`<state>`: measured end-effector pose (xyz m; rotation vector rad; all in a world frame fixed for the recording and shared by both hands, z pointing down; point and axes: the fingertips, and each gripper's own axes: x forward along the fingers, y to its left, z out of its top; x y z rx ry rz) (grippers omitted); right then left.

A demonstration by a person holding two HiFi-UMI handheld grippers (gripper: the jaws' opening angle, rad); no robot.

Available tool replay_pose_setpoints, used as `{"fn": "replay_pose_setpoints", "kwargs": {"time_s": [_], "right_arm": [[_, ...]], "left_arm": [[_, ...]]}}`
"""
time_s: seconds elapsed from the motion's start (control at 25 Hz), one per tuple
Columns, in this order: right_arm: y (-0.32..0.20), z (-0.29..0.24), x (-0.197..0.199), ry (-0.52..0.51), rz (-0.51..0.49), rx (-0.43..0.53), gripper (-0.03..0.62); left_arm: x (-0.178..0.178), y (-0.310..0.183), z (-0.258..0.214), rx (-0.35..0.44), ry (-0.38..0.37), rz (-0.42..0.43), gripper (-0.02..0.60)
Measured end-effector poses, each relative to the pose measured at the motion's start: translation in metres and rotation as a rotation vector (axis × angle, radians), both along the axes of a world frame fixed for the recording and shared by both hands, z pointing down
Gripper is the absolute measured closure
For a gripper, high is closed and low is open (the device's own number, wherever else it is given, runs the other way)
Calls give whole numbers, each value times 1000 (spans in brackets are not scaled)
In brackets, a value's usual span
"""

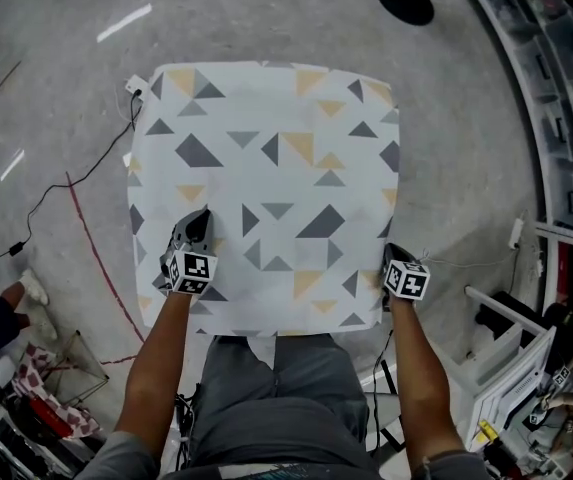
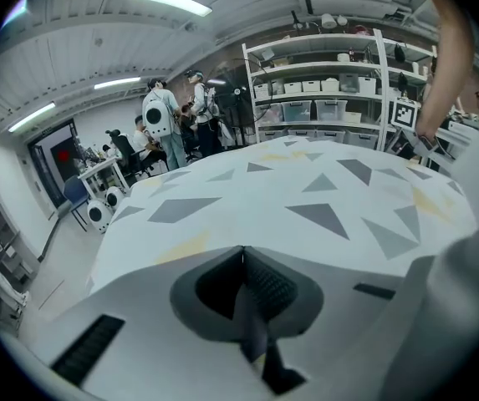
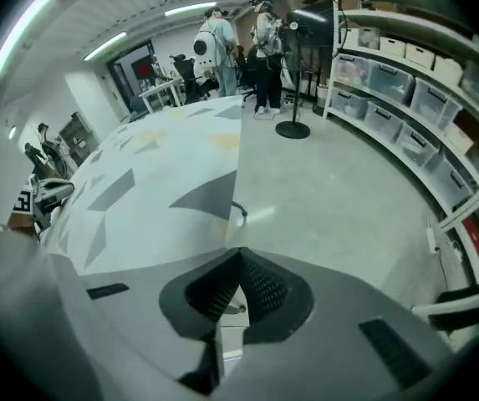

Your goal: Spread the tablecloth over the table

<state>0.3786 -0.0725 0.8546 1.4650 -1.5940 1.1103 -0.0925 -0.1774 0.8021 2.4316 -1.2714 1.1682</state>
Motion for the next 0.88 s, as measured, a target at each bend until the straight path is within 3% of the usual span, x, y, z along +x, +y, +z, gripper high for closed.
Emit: {"fn": "replay_pose_setpoints", "kwargs": {"time_s": [0.2, 0.44, 0.52, 0.64, 0.68, 0.8, 0.88], "right_arm": [[19, -6, -4, -1, 31, 20, 585], [30, -3, -6, 63, -65, -46, 586], [41, -1, -8, 37, -73, -66, 586], [52, -11, -6, -172, 63, 10, 561], [56, -17, -3, -283, 148, 48, 501], [77, -32, 0, -644, 337, 90, 183], [93, -43, -18, -850, 332, 109, 180]], "left_arm": [[2, 8, 1, 6, -4, 19, 583], [5, 13, 1, -6, 4, 32, 583], [6, 15, 1, -3, 1, 48, 583], [7, 15, 2, -15, 8, 79, 583], [7, 15, 1, -22, 13, 89, 583], [7, 15, 0, -21, 20, 115, 583], [7, 15, 0, -14, 18, 122, 583]]}}
